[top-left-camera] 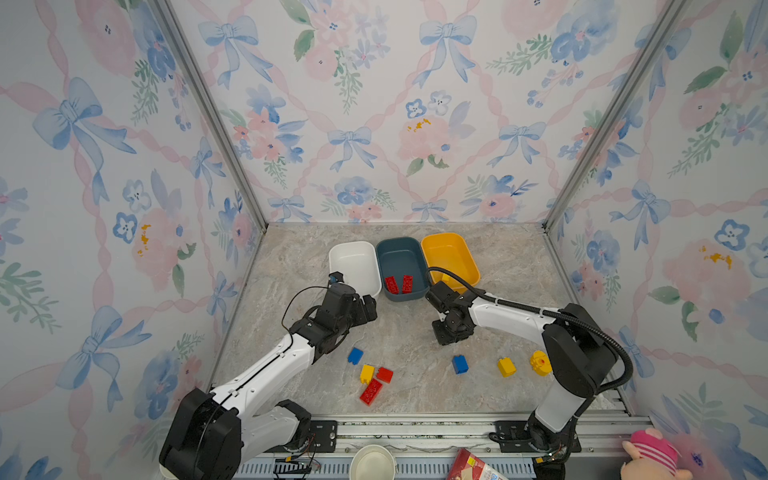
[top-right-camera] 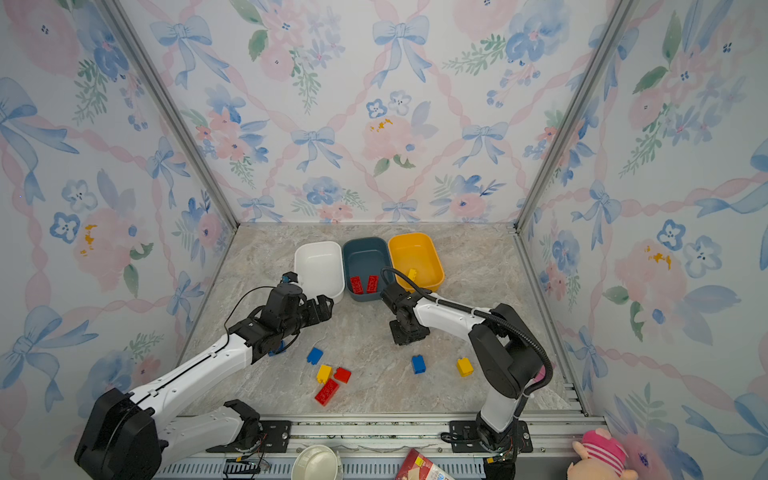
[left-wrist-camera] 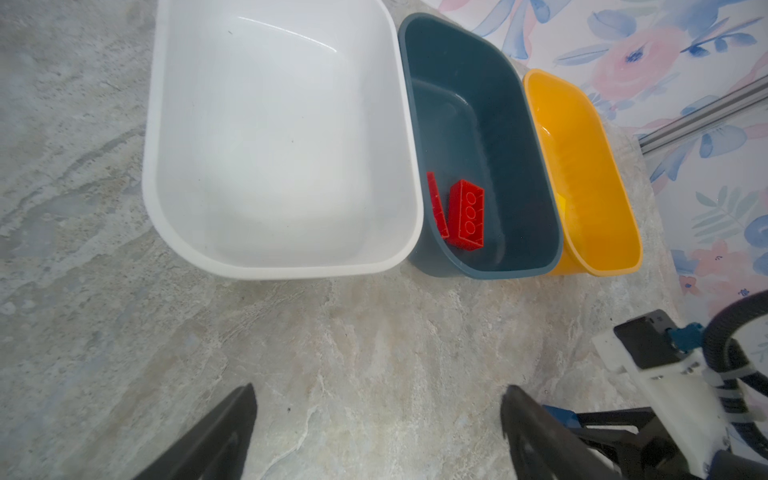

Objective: Sort the legos into containers by color
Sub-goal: 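Lower the right gripper onto a blue brick and close it, then carry the blue brick over the white bin and release it with the right gripper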

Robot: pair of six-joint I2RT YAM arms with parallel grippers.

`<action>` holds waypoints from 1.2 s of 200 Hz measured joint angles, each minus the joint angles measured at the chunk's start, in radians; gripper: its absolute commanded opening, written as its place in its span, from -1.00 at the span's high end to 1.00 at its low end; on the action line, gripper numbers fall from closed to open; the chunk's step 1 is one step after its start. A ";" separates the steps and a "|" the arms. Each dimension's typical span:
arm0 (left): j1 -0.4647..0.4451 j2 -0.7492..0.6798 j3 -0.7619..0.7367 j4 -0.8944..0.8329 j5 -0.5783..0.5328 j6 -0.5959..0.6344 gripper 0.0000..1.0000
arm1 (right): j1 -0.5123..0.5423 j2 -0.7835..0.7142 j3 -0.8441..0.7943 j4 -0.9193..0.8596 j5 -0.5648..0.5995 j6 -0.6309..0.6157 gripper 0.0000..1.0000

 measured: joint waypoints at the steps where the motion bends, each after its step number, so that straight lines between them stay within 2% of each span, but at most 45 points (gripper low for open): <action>1: 0.000 0.000 0.000 0.000 0.000 0.000 -0.88 | 0.000 0.000 0.000 0.000 0.000 -0.002 0.36; 36: 0.008 -0.014 -0.018 0.000 0.007 -0.003 -0.88 | 0.000 0.000 0.000 0.000 0.002 0.001 0.52; 102: 0.024 -0.045 -0.034 0.001 0.014 -0.003 -0.90 | 0.016 -0.001 0.037 -0.005 0.003 0.003 0.54; 193: 0.053 -0.090 -0.070 0.001 0.033 -0.003 -0.93 | 0.070 0.001 0.262 -0.001 -0.023 0.021 0.54; 240: 0.059 -0.103 -0.084 0.000 0.041 -0.003 -0.94 | 0.092 0.088 0.406 0.047 -0.055 0.029 0.54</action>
